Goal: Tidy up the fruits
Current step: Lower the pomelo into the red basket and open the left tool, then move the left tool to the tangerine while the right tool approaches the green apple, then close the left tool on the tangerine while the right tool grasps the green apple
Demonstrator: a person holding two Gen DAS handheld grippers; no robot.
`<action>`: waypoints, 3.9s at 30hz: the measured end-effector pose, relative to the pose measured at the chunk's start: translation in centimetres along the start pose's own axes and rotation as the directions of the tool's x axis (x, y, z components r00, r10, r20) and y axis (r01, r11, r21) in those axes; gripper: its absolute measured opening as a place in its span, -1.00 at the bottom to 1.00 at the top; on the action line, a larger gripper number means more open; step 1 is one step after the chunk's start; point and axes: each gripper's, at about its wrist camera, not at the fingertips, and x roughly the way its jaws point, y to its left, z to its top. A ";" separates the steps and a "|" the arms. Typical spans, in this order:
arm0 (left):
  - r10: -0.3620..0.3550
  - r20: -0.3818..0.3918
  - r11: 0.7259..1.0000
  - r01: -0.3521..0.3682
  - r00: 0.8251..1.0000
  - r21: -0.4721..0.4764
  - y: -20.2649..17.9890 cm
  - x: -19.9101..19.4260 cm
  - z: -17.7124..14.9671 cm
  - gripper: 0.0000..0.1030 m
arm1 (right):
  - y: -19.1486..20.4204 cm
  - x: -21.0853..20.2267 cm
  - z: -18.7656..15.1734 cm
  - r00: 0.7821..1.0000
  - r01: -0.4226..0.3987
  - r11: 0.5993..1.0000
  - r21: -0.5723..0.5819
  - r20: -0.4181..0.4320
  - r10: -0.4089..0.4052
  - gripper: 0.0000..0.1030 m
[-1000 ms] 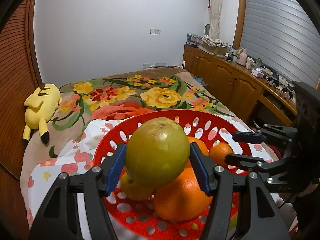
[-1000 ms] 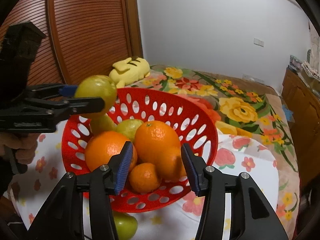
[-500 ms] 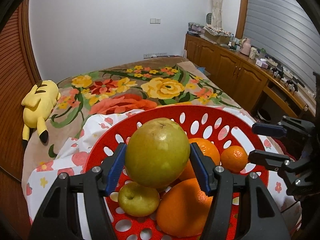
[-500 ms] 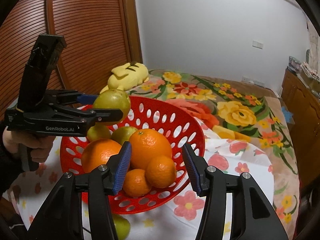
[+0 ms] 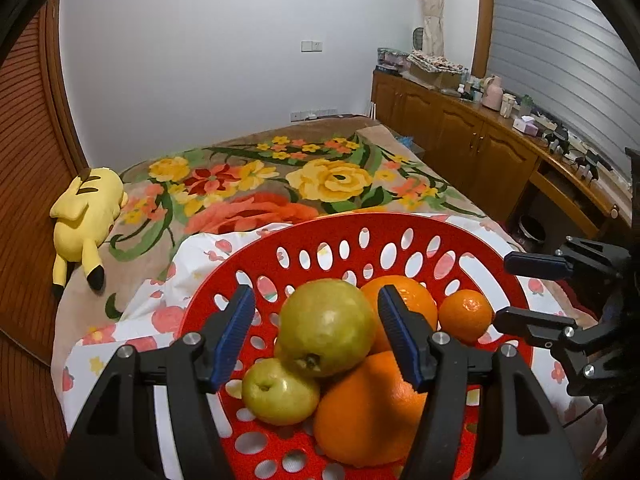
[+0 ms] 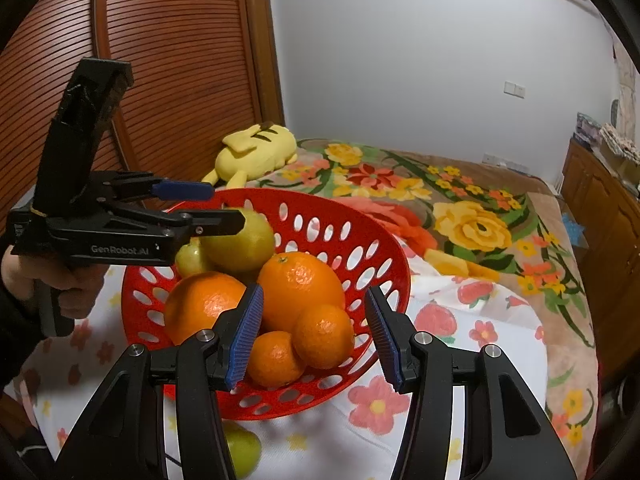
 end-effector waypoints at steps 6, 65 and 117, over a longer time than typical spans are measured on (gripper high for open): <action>-0.011 0.016 1.000 0.011 1.000 -0.004 -0.2 -1.2 -1.0 0.24 | 0.5 -0.8 -0.7 1.000 0.015 1.000 0.003 0.007 -0.015 0.04; -0.061 0.080 0.997 0.065 0.995 -0.042 -1.3 -5.9 -13.3 0.26 | 6.0 0.3 -10.9 0.990 0.016 0.995 0.103 -0.140 -0.001 0.09; -0.083 0.026 0.996 0.084 0.996 -0.043 -3.8 -5.7 -16.4 -0.34 | 5.6 -5.2 -15.8 0.995 0.004 0.984 0.178 -0.094 0.013 0.02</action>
